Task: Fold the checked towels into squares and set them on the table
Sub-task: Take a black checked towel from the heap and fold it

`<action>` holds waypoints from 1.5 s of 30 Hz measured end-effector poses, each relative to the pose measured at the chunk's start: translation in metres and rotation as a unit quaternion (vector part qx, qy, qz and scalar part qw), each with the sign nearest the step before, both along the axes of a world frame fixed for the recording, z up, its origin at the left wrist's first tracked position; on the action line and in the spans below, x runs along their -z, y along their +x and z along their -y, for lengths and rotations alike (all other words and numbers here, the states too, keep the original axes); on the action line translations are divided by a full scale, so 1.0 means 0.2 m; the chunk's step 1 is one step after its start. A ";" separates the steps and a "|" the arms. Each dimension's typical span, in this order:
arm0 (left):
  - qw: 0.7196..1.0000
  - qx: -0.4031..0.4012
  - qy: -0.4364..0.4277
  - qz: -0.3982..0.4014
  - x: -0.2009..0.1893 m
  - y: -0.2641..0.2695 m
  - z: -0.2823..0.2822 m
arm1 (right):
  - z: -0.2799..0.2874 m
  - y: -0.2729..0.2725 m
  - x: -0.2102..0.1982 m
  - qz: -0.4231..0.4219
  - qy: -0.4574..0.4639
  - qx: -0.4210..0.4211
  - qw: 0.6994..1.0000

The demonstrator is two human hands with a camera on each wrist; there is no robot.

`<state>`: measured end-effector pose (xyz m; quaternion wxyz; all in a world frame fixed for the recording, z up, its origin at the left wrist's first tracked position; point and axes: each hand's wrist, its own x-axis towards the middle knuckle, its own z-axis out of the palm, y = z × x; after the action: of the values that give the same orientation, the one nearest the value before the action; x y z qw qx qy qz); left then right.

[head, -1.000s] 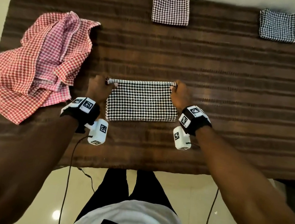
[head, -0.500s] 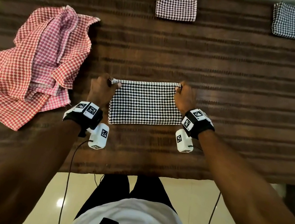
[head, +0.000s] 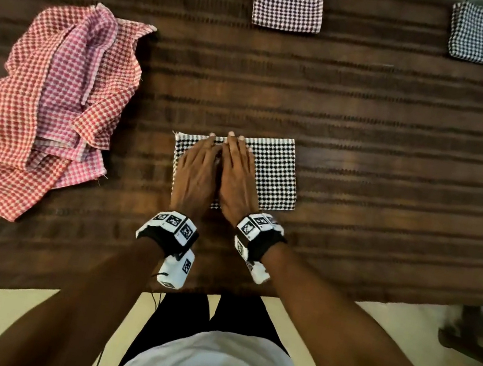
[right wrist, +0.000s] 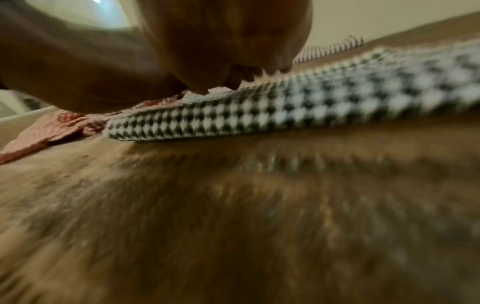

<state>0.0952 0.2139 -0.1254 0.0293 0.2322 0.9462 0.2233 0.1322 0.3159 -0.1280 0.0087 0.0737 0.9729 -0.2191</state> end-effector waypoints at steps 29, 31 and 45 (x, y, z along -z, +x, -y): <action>0.950 0.204 -0.231 -0.047 -0.03 0.07 -0.03 | -0.55 0.12 -0.19 0.191 -0.145 0.349 0.906; 0.947 0.209 -0.236 -0.052 -0.03 0.07 -0.03 | -0.54 0.10 -0.24 0.179 -0.163 0.353 0.904; 0.968 -0.093 0.125 0.198 -0.28 -0.29 0.15 | 0.18 -0.12 -0.44 0.094 -0.196 0.282 0.934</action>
<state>0.0380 0.1839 -0.0693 0.1657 0.0963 0.9036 0.3830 0.1080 0.2792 -0.0395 0.0517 0.3624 0.8444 -0.3910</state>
